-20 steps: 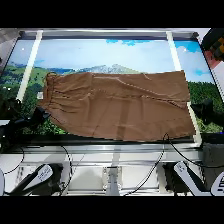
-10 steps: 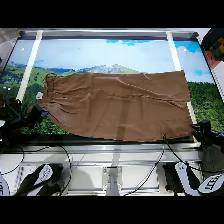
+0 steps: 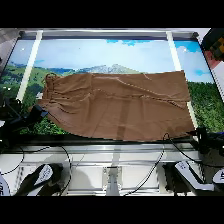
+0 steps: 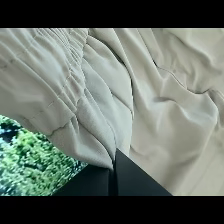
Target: Fold the clothes and pants, and hang the long-sleeved shirts on hangers.
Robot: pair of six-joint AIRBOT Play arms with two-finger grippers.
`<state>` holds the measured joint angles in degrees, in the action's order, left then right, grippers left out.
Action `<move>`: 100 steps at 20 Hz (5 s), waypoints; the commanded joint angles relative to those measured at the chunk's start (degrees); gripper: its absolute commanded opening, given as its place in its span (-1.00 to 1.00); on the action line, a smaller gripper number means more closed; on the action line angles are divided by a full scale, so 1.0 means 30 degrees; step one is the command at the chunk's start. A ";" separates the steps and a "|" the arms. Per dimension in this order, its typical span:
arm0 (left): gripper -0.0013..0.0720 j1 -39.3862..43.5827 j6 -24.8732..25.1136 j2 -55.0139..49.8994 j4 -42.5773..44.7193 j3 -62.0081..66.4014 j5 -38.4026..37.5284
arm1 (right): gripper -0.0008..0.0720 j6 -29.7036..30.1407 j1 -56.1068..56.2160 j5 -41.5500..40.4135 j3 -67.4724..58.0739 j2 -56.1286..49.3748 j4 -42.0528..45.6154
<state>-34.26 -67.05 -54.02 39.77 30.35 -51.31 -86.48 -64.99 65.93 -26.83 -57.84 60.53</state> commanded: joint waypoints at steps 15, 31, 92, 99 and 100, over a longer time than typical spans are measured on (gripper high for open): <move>-0.92 0.0000 0.0007 0.0015 0.0000 0.0022 0.0000 | 0.17 0.0991 0.0015 -0.4415 0.0015 -0.2841 -0.4000; -0.92 -0.0044 0.0918 0.0699 -0.2732 0.1290 -0.0095 | -0.95 0.2047 0.0015 0.1690 -0.6076 -0.1953 -0.4291; -0.93 0.3337 -0.1341 -0.6382 -0.1610 0.6572 0.5646 | -0.96 -1.1234 1.2772 -0.3067 -2.2287 -1.1912 0.3096; -0.74 0.5034 -0.1348 -0.7774 -0.6761 0.6594 1.1912 | -0.95 -1.4469 1.4819 -1.0127 -2.2323 -1.3952 0.1676; -0.01 0.5479 -0.1348 -0.7847 -0.7482 0.6768 1.3937 | -0.82 -1.4498 1.5067 -1.1985 -2.2542 -1.4258 0.0743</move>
<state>-20.60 -71.09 -76.44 25.78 50.19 -23.57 -125.40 -22.11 44.82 -93.86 -98.30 67.57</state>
